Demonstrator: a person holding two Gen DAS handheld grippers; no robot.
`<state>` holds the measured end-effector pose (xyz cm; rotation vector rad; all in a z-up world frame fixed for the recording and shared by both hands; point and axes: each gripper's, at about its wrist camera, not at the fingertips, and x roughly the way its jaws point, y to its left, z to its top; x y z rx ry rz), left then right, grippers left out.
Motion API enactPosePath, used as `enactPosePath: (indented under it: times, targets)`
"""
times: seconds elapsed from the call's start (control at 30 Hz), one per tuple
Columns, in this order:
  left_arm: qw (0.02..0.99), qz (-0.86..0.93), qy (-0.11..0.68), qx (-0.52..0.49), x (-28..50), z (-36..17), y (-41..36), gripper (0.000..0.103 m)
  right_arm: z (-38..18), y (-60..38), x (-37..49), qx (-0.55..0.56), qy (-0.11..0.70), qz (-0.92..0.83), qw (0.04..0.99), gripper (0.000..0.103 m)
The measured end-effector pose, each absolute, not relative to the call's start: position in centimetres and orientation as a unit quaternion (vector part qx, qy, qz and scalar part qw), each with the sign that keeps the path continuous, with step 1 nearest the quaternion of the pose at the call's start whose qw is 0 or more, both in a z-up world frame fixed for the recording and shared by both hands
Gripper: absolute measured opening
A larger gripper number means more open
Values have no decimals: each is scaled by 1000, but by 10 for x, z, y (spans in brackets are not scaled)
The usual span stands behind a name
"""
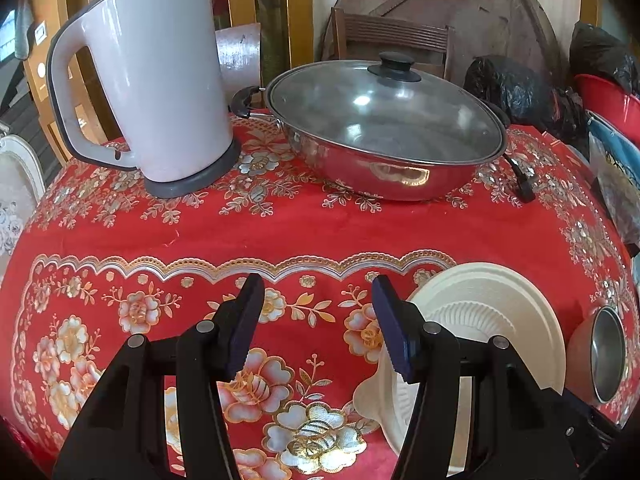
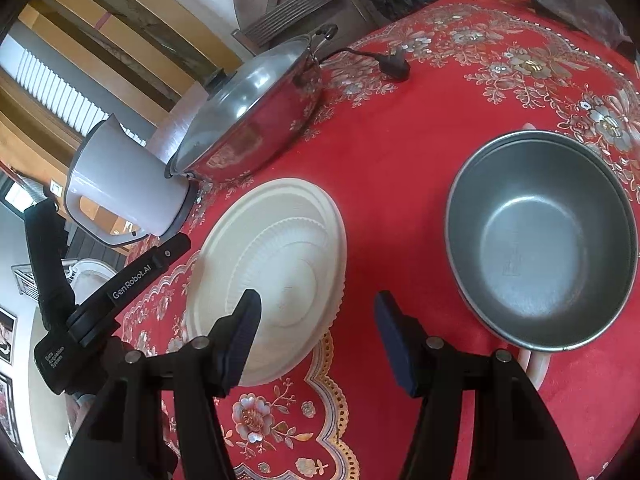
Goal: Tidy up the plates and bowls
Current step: 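Close the right gripper on the rim of the cream bowl, then lift the cream bowl with the right gripper and carry it toward the stack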
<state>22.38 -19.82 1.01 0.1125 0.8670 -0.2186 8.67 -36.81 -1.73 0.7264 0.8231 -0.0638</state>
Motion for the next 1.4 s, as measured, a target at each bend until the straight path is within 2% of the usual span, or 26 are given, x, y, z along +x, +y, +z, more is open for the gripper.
enactPosePath:
  times: [1.17, 1.23, 1.27, 1.3, 1.33, 1.4]
  targets:
    - [891, -117, 436, 57, 241, -8, -212, 56, -26, -364, 110, 337, 405, -8, 850, 59]
    - [885, -120, 447, 52, 244, -9, -211, 44, -26, -363, 111, 332, 403, -6, 853, 54]
    - [880, -121, 457, 54, 246, -11, -212, 24, -26, -363, 112, 329, 402, -5, 855, 40]
    - [873, -124, 469, 54, 248, -15, -211, 16, -27, -363, 113, 328, 402, -3, 855, 35]
    - [871, -126, 471, 52, 247, -15, -211, 15, -28, -364, 113, 333, 401, 3, 854, 31]
    - [871, -132, 470, 59, 243, -13, -209, 12, -28, -364, 112, 328, 399, 5, 856, 29]
